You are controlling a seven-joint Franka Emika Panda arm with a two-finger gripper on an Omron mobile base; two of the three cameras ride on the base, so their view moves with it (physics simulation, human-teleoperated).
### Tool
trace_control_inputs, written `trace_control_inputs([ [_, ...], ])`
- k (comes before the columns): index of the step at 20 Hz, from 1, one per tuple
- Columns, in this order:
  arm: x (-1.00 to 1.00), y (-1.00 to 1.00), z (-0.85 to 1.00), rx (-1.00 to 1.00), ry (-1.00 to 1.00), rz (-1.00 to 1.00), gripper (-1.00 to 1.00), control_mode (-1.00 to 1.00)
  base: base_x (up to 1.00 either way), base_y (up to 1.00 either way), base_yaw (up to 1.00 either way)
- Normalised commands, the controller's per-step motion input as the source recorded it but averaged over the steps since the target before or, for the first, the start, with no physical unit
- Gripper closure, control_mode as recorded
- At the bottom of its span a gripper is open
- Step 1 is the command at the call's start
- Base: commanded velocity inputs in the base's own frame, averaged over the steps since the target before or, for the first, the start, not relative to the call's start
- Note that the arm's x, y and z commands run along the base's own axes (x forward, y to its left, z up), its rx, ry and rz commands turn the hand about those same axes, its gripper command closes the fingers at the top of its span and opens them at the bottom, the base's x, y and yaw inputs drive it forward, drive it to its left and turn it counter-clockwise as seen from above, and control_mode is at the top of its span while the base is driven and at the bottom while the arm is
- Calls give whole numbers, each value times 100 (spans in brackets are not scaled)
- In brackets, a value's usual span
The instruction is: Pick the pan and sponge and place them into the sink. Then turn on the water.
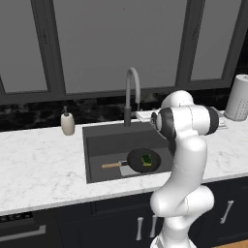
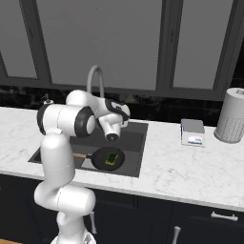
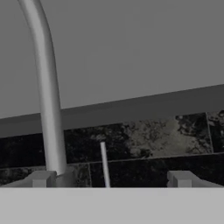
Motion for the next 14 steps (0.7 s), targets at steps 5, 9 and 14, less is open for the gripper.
trace_control_inputs([
  [5,24,0,0,2,0,-5,-100,-100,0,0,0],
  [9,22,0,0,0,0,0,-100,-100,0,0,0],
  [14,13,0,0,0,0,0,-100,-100,0,0,0],
])
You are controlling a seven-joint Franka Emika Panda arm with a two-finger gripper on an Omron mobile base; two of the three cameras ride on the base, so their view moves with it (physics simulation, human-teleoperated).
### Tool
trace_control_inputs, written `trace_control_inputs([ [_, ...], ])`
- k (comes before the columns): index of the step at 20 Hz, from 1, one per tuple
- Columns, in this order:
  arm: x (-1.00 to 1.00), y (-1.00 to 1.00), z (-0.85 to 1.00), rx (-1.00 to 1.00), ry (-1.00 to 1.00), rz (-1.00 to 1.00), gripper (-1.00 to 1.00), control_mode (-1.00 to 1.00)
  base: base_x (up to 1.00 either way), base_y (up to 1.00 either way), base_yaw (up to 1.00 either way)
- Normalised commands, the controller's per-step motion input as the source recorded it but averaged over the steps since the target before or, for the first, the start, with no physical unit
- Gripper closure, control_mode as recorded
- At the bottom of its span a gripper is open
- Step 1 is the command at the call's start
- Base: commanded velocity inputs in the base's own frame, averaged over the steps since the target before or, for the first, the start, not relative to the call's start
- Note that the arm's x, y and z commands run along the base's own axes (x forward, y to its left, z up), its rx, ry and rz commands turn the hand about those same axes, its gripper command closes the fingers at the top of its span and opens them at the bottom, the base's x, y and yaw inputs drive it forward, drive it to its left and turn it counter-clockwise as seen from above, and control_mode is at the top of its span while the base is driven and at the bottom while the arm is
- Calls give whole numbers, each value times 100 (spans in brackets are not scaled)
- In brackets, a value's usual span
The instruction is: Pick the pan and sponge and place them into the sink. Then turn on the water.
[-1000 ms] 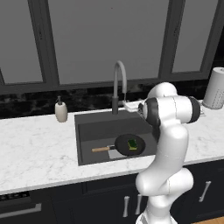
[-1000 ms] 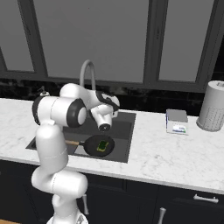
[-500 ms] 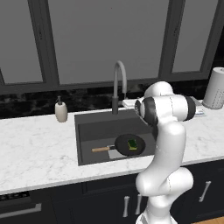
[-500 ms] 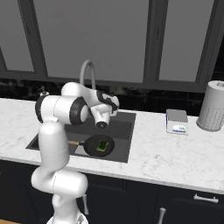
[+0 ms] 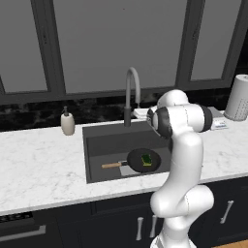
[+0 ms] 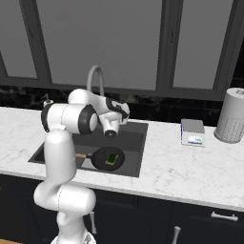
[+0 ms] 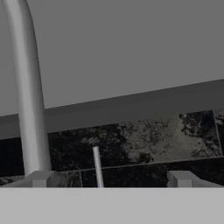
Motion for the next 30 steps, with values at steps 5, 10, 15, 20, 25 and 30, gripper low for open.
trace_control_inputs([
  [5,11,0,0,0,0,0,-100,-100,0,0,0],
  [10,4,1,0,0,0,0,-100,-100,0,0,0],
  [15,3,3,0,0,0,0,-100,-100,0,0,0],
  [20,1,1,-9,0,1,0,-100,-100,0,0,0],
  [25,2,1,-19,0,1,0,-100,-100,0,0,0],
  [30,10,1,-8,0,0,0,-100,-100,0,0,0],
])
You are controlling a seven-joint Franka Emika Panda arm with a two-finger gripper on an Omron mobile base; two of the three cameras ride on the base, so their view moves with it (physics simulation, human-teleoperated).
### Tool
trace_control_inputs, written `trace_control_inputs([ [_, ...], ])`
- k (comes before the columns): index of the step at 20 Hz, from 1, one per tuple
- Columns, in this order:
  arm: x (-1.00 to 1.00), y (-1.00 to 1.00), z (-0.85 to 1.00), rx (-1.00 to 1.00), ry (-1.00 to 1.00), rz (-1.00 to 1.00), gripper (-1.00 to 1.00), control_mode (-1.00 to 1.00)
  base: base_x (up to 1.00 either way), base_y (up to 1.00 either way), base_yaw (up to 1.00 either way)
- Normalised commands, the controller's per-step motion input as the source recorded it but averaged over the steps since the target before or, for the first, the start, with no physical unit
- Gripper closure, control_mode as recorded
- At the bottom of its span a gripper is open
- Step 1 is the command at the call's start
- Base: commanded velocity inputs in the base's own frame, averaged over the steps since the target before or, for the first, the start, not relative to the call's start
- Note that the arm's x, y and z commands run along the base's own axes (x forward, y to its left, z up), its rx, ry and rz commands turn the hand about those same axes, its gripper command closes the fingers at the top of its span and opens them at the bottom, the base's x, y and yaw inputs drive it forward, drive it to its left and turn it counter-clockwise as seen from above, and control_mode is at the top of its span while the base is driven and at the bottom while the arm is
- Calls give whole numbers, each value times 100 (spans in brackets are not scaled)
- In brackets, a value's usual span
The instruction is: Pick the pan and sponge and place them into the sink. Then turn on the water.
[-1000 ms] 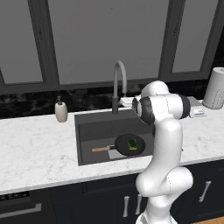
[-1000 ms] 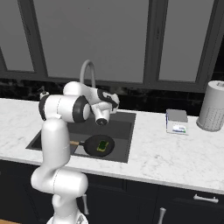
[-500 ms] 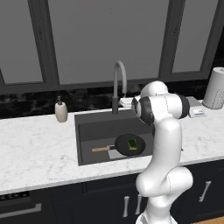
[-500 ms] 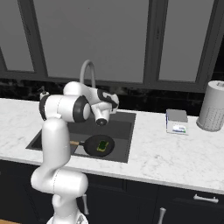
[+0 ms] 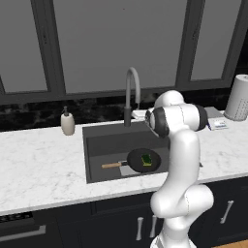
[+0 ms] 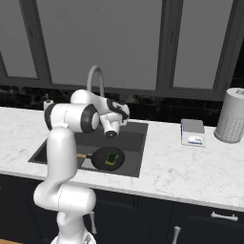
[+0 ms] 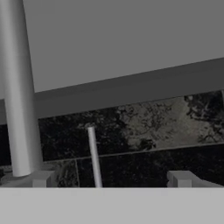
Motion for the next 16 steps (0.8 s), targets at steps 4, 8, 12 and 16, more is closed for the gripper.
trace_control_inputs([
  [4,23,6,-1,0,0,0,-100,-100,0,0,0],
  [8,20,7,-1,0,0,0,-100,-100,0,0,0],
  [12,19,11,0,0,0,0,-100,-100,0,0,0],
  [16,18,9,0,0,0,0,-100,-100,0,0,0],
])
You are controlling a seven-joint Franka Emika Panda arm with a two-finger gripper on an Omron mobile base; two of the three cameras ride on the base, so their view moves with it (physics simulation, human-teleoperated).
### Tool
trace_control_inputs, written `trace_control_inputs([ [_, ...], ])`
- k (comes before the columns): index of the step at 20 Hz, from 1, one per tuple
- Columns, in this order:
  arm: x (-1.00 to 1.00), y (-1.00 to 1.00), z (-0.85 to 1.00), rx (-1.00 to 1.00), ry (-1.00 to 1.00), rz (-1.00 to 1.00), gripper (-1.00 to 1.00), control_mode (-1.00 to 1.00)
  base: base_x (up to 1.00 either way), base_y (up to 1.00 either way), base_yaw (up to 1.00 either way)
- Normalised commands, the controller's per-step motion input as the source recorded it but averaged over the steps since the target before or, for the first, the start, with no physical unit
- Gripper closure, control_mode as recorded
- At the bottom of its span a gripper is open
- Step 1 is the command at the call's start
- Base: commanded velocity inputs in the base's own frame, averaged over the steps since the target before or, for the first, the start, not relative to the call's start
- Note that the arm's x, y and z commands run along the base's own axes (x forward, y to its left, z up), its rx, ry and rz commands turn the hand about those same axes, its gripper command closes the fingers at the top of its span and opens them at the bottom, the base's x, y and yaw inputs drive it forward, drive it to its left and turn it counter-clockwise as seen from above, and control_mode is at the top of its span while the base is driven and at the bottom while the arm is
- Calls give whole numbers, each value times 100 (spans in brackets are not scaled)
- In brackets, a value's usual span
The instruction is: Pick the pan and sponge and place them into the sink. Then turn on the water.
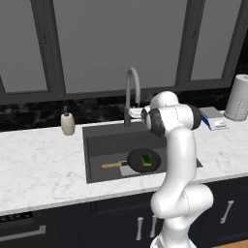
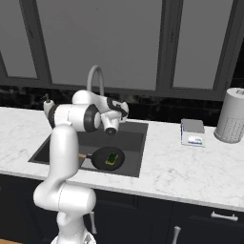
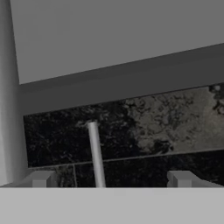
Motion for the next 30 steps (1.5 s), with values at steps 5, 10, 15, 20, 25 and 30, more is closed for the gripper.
trace_control_inputs([
  [5,17,2,0,0,0,0,-100,-100,0,0,0],
  [10,18,0,0,0,0,0,-100,-100,0,0,0],
  [15,5,0,0,0,0,0,-100,-100,0,0,0],
  [20,0,-17,0,0,0,0,-100,-100,0,0,0],
  [25,0,-48,0,0,0,0,-100,-100,0,0,0],
  [30,0,-68,0,0,0,0,-100,-100,0,0,0],
])
